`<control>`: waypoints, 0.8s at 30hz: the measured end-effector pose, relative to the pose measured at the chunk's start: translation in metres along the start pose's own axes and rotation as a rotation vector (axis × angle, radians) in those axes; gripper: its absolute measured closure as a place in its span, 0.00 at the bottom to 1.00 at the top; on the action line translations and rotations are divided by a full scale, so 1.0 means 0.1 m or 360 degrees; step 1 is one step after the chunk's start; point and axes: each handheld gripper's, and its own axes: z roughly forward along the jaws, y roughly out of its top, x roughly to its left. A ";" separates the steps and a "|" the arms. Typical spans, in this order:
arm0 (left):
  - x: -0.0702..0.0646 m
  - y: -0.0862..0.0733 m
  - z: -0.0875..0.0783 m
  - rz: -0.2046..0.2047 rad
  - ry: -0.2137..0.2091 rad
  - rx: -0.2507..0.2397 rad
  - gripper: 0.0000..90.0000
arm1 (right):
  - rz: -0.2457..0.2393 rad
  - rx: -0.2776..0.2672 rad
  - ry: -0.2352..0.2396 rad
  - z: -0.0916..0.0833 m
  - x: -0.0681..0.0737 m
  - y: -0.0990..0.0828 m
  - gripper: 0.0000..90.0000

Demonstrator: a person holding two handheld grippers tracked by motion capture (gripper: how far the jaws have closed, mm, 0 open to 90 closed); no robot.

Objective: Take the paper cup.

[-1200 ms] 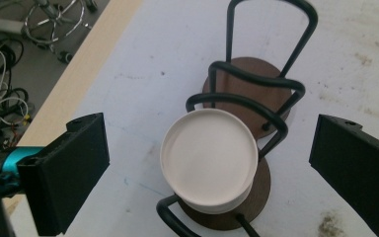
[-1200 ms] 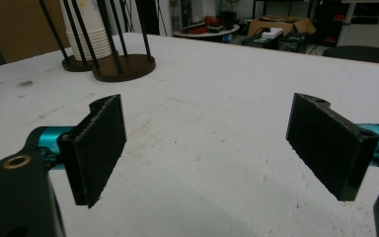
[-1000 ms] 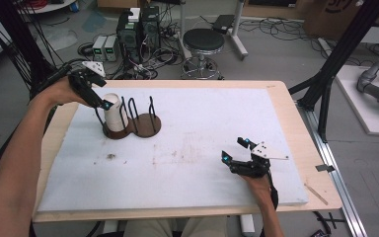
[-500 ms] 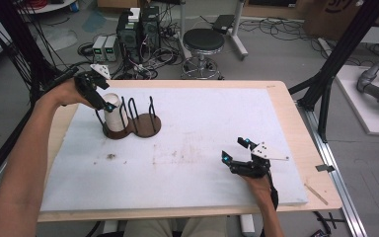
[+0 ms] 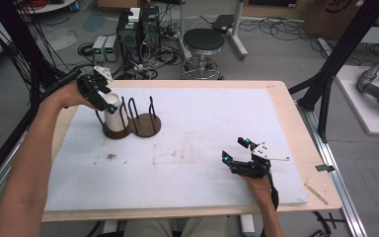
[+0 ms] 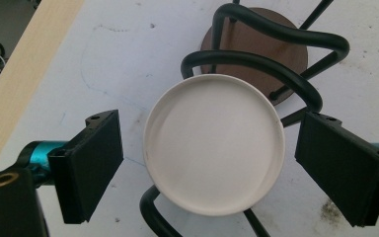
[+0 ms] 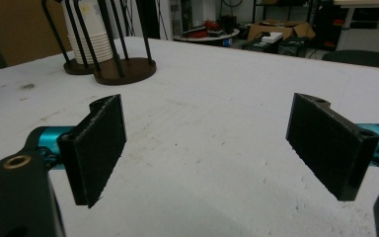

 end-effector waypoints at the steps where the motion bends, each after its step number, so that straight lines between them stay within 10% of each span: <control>1: 0.00 0.00 0.01 0.0006 0.0002 0.0006 0.12 | 0.0001 -0.0002 -0.0003 0.00 0.00 0.00 0.17; 24: -0.01 0.01 -0.01 0.0041 0.0012 0.0041 0.35 | -0.0001 -0.0001 -0.0004 0.00 0.00 0.00 0.17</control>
